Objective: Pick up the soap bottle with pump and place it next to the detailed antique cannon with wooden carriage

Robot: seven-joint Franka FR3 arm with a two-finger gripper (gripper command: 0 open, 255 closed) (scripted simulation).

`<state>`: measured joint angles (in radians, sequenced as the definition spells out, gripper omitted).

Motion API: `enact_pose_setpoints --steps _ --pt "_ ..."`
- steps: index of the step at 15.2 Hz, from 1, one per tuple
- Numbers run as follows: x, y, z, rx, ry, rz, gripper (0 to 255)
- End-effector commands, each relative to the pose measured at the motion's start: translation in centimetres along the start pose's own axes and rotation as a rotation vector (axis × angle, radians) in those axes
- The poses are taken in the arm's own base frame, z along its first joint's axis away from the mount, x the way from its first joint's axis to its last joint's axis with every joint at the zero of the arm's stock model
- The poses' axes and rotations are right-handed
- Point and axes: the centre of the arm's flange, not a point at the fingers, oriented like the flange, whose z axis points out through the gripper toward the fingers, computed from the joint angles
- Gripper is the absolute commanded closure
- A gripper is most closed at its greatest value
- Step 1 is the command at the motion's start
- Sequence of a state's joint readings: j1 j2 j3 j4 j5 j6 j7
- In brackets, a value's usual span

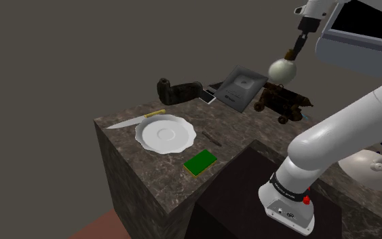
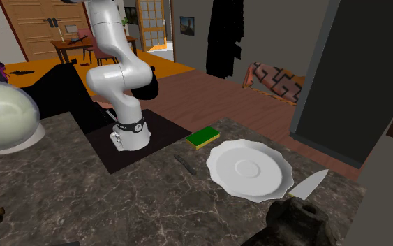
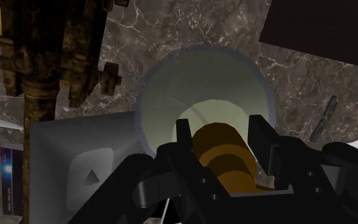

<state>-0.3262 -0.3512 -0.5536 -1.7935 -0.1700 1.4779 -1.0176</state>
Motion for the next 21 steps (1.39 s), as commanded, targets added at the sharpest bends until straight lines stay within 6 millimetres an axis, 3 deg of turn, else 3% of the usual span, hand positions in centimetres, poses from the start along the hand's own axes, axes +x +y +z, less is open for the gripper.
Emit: enact_pose_setpoints --steps 1,21 --pt "-2.2 1.1 0.0 -0.001 0.000 -0.002 255" --pt "-25.2 14.1 -0.3 -0.001 0.000 -0.002 255"
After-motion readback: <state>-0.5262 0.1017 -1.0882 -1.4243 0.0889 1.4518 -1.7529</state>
